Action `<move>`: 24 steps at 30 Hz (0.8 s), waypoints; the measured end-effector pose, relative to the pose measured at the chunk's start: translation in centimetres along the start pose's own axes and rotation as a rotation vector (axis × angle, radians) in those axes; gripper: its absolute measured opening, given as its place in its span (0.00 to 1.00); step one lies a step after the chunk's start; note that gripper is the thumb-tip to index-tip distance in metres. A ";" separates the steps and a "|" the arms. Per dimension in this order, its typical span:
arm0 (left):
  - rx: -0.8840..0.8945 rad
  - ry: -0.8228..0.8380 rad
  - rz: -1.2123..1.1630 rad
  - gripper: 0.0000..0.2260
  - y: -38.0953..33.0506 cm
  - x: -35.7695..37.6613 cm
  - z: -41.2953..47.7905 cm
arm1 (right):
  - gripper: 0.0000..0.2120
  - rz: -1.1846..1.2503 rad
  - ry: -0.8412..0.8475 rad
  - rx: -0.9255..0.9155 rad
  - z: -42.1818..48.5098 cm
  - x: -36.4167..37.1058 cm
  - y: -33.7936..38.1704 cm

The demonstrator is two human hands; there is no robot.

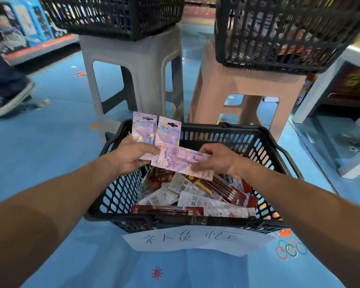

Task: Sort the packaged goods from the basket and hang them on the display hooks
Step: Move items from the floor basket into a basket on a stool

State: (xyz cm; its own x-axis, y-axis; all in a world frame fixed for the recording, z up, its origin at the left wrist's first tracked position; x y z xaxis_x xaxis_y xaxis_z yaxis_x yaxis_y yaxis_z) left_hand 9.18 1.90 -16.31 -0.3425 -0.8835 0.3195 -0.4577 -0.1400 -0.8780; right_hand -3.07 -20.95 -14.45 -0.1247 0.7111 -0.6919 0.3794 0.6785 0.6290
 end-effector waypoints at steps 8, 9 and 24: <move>0.013 -0.045 0.015 0.26 0.2 0.0 -0.2 | 0.19 0.323 0.027 0.111 0.3 -0.8 -0.8; 0.013 -0.040 0.020 0.26 0.3 0.2 -0.3 | 0.19 0.330 0.043 0.107 0.3 -0.5 -0.8; -0.073 0.055 -0.051 0.14 1.4 4.0 -0.5 | 0.23 0.791 -0.103 0.052 2.0 3.2 1.7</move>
State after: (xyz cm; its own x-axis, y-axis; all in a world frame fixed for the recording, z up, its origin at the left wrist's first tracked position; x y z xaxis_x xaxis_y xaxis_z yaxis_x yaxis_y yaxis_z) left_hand 6.73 -1.63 -16.12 -0.3609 -0.8497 0.3845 -0.5336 -0.1500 -0.8324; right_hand -1.03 -17.88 -16.30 0.2839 0.9556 -0.0787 0.3628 -0.0311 0.9314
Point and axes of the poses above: each hand's wrist, its own z-axis towards the middle knuckle, its own x-axis out of the palm, y = z × x, the point moved 1 cm from there along z, towards the middle knuckle, and after that the axes turned 11 degrees about -z, right-handed, at the moved point
